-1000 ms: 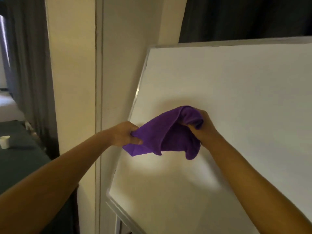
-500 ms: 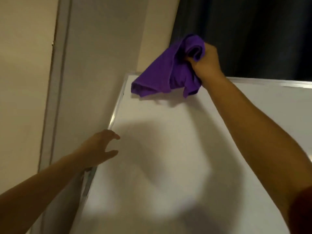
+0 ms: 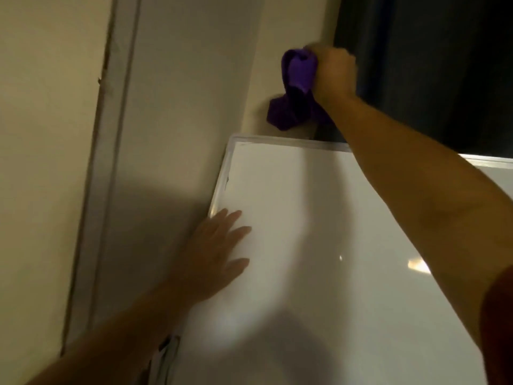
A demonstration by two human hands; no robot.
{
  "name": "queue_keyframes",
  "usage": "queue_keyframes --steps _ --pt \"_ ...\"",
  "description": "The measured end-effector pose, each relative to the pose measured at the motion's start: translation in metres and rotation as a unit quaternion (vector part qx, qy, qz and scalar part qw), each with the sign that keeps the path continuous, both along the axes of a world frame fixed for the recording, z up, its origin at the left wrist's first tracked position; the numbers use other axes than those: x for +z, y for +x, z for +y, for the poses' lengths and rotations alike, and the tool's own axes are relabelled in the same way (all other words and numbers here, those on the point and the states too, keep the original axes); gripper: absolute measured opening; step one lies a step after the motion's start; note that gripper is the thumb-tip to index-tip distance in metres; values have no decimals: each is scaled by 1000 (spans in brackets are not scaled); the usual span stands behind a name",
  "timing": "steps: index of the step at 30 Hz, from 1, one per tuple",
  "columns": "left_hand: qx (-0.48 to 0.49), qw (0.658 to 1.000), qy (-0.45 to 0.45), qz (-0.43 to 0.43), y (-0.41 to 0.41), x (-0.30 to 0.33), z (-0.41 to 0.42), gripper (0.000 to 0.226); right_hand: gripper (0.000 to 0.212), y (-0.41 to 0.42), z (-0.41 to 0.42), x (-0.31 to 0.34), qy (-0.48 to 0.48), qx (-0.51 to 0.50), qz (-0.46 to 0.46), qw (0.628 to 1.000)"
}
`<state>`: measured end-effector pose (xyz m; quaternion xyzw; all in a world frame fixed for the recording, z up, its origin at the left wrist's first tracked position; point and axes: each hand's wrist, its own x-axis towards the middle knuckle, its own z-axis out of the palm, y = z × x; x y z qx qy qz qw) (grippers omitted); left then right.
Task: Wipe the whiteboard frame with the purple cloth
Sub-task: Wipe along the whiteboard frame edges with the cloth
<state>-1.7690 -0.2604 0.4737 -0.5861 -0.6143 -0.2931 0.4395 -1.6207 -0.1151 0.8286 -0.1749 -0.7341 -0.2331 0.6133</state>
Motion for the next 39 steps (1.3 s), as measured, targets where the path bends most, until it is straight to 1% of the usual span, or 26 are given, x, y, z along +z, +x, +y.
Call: queue_keyframes --steps 1,4,6,8,11,14,16,17,18,21,22,23,24,25,26,27,28,29,31,32,33,34,37,38,39 --pt "-8 1000 3 -4 -2 -2 5 56 26 -10 7 -9 -3 -10 -38 999" --pt "-25 999 2 -33 -6 -9 16 57 22 -33 21 -34 -53 -15 -155 986" --pt "-29 999 3 -37 -10 -11 21 56 16 -47 22 -49 -76 -14 -240 968" --pt "-34 999 18 -33 -12 -11 25 53 17 -56 19 -58 -108 1 -298 948" --pt "-46 998 30 -39 -11 -12 28 52 22 -62 14 -63 -112 52 -309 943" --pt "-57 997 34 -47 -10 -11 31 51 31 -62 7 -70 -64 104 -306 944" --pt "-65 996 43 -46 -12 -12 34 49 38 -62 4 -79 -60 136 -322 935" --pt "-66 996 47 -44 -12 -13 35 49 42 -62 2 -84 -59 133 -340 929" --pt "-66 996 48 -43 -13 -14 38 49 48 -62 0 -89 -51 108 -363 924" --pt "-63 996 50 -39 -15 -16 44 49 67 -57 -6 -98 -4 11 -430 903" --pt "-61 996 51 -39 -16 -17 46 49 68 -55 -10 -97 -16 7 -441 897" --pt "-61 996 53 -39 -16 -17 47 49 65 -53 -14 -95 -56 23 -442 895" --pt "-60 996 55 -40 -16 -18 48 49 62 -52 -19 -91 -124 61 -435 890" --pt "-58 996 58 -42 -16 -19 48 48 65 -51 -24 -85 -197 102 -419 881" --pt "-56 995 62 -45 -16 -20 48 48 74 -51 -29 -79 -254 128 -397 873" --pt "-54 995 67 -46 -15 -21 49 48 80 -53 -31 -72 -284 137 -379 870" --pt "-52 995 72 -46 -14 -21 48 48 80 -57 -32 -66 -287 136 -362 876" --pt "-48 995 74 -45 -13 -22 48 48 73 -63 -31 -61 -271 128 -344 890" --pt "-37 996 72 -48 -11 -21 48 49 45 -83 -23 -55 -213 87 -307 924" --pt "-31 996 70 -50 -9 -20 47 49 34 -93 -18 -55 -188 53 -300 934" --pt "-26 996 69 -53 -7 -20 47 49 32 -103 -16 -57 -172 17 -300 938" --pt "-22 996 64 -55 -6 -19 47 49 37 -111 -13 -59 -169 -16 -308 936" --pt "-4 998 47 -52 -2 -16 47 49 73 -125 -9 -67 -213 -94 -360 904" --pt "2 998 43 -53 0 -14 46 49 82 -126 -8 -69 -230 -104 -375 892" --pt "6 998 42 -54 0 -12 46 50 86 -125 -9 -70 -242 -101 -385 885"
